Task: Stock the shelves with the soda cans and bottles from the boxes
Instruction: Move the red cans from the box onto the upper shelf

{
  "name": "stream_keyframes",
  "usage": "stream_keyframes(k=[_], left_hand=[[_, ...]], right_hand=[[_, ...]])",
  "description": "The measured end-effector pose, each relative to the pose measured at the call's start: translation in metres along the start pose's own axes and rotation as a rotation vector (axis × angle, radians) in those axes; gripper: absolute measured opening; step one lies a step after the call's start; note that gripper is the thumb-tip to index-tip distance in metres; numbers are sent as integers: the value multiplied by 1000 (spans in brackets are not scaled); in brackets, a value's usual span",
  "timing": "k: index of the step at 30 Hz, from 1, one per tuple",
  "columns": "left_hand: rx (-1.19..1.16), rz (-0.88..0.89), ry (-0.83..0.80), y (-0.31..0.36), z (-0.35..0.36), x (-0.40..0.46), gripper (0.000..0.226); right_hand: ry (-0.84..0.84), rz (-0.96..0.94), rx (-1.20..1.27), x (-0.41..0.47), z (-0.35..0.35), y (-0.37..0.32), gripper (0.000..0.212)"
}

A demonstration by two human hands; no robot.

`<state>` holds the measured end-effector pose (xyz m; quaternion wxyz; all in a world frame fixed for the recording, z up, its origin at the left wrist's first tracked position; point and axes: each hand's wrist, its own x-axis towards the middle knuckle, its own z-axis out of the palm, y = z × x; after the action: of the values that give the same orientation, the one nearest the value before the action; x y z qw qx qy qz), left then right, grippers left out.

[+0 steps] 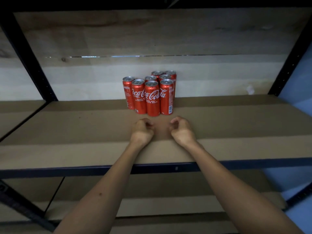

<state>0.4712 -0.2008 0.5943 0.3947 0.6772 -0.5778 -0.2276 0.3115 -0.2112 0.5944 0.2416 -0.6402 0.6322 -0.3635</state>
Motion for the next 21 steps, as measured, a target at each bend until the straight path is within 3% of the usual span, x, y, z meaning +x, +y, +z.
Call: stream_keyframes(k=[3, 6, 10, 15, 19, 21], left_hand=[[126, 31, -75, -4, -6, -21, 14], [402, 178, -115, -2, -13, -48, 29], [543, 405, -69, -7, -18, -85, 34], [575, 641, 93, -27, -20, -134, 40], [753, 629, 29, -51, -15, -175, 69], [737, 612, 20, -63, -8, -193, 73]], right_hand=[[-53, -78, -133, -29, -11, 0, 19], [-103, -164, -233, -57, -21, -1, 22], [-72, -339, -391, -98, -26, 6, 29], [116, -470, -276, -150, -18, 38, 33], [139, -540, -232, -183, -11, 58, 40], [147, -563, -192, -199, -3, 70, 38]])
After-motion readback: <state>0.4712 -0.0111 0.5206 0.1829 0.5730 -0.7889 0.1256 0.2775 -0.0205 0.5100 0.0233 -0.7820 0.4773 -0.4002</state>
